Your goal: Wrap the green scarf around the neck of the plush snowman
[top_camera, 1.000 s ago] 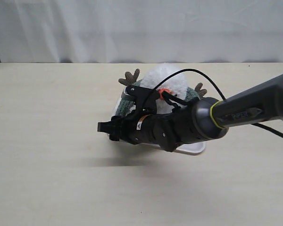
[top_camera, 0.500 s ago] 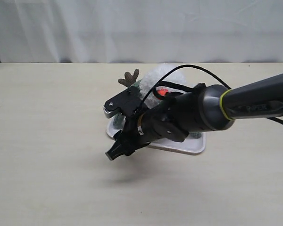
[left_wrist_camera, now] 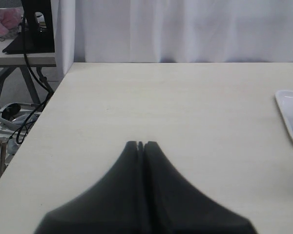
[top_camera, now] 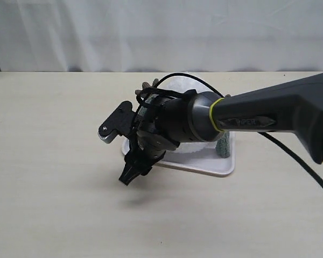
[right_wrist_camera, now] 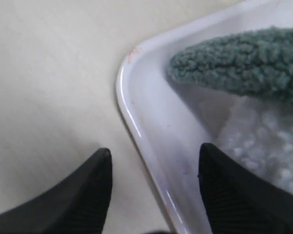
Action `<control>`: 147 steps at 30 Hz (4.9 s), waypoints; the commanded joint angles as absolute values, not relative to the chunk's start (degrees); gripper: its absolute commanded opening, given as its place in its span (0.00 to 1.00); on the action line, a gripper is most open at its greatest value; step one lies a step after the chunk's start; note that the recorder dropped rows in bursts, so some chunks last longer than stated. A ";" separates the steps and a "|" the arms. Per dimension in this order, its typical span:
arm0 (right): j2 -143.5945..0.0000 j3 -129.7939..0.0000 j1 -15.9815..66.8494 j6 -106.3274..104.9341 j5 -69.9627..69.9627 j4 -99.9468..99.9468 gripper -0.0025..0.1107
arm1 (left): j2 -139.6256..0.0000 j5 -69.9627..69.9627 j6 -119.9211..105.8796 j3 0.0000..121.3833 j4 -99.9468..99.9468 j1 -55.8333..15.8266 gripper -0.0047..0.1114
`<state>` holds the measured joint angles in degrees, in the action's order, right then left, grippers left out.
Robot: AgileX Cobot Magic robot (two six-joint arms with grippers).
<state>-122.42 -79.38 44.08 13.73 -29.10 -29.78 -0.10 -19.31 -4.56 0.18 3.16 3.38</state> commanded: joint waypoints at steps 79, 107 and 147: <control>-112.19 -78.65 48.69 8.44 -49.89 -9.37 0.37 | 0.00 -18.53 -4.42 0.00 3.10 3.65 0.04; -115.62 -63.05 41.30 44.26 -5.89 -16.15 0.55 | 0.00 -18.53 -4.42 0.00 3.10 3.65 0.04; -108.79 -82.11 53.53 -26.75 -49.42 -33.78 0.53 | 0.00 -18.53 -4.42 0.00 3.10 3.65 0.04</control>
